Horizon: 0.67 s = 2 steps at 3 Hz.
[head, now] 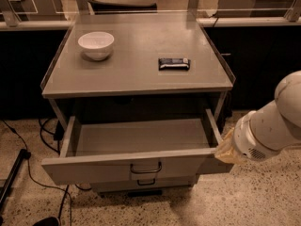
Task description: Close top drawer
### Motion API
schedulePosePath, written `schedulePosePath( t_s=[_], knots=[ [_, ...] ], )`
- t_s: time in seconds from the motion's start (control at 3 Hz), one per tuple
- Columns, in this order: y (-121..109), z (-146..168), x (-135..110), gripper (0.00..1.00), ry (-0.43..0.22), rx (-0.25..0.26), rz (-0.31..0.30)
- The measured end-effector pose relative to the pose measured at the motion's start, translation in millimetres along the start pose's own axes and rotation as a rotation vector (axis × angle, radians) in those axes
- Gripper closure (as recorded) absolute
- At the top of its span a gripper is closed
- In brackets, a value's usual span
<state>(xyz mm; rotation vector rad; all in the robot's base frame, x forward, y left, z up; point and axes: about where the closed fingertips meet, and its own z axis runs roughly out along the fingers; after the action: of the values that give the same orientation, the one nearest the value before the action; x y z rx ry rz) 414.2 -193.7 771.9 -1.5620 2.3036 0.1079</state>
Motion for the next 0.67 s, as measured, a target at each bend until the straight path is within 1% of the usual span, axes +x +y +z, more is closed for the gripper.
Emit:
schedulePosePath(
  t_s=[0.33, 0.67],
  knots=[
    [0, -1, 0, 1.0, 0.003, 0.003, -0.003],
    [3, 16, 20, 1.0, 0.029, 0.02, -0.025]
  ],
)
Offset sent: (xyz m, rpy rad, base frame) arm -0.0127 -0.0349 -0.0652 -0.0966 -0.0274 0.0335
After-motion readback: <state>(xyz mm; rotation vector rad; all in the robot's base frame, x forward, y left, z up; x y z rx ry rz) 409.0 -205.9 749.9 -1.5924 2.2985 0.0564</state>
